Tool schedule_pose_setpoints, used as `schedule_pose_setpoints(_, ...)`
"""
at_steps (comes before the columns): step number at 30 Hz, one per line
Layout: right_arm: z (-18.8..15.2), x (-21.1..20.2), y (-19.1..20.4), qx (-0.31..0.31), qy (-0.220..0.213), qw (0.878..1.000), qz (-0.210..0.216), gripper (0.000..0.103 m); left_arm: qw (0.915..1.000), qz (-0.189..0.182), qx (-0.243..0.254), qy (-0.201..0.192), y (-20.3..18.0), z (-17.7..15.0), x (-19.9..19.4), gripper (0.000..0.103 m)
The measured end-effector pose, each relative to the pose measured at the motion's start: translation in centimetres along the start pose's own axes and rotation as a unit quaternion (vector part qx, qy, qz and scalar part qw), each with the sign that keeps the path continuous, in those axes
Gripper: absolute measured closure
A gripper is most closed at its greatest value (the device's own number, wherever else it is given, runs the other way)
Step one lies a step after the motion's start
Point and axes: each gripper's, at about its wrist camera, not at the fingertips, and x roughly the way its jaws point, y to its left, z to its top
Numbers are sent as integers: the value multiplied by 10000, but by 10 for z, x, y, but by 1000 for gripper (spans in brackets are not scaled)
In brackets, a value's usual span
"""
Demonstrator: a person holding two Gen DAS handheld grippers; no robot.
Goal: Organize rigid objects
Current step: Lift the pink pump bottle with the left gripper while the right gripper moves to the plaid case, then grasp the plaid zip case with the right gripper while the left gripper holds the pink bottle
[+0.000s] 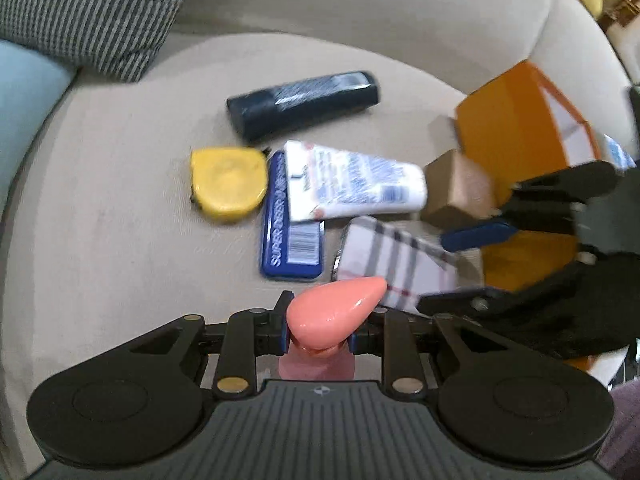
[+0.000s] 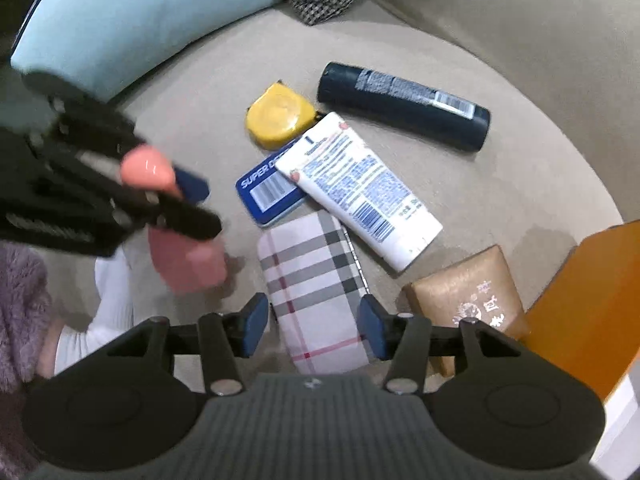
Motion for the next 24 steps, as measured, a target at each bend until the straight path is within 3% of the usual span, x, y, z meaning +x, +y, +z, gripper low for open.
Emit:
schedule_pose_setpoints(4, -8, -5, 16, -87, -74, 9999, 11, 51, 9993, 81, -163, -330, 4, 1, 9, 75)
schedule_pose_setpoints(7, -9, 1, 23, -184, -75, 9997, -129, 51, 9984, 159, -451, -288, 9, -2, 15, 73)
schedule_pose_setpoints(10, -8, 6, 27, -228, -24, 9994, -266, 51, 9985, 181, -462, -247, 12, -7, 19, 65)
schedule_pose_setpoints(14, -6, 16, 37, -536, 26, 9972, -528, 44, 9978, 236, -556, -274, 15, -12, 22, 43)
schedule_pose_setpoints(16, -7, 18, 42, -679, 45, 9957, -628, 43, 9983, 168, -488, -271, 14, -12, 21, 59)
schedule_pose_setpoints(17, -7, 19, 44, -737, 50, 9950, -670, 42, 9989, 202, -396, -134, 13, -11, 25, 80)
schedule_pose_setpoints(18, -8, 20, 45, -804, 55, 9943, -701, 41, 9990, 277, -358, -50, 12, -11, 26, 83)
schedule_pose_setpoints(21, -9, 24, 47, -962, 55, 9923, -780, 37, 9985, 389, -378, -102, 10, -13, 19, 79)
schedule_pose_setpoints(24, -10, 27, 48, -1054, 60, 9902, -914, 34, 9984, 216, -494, -165, 12, -12, 8, 67)
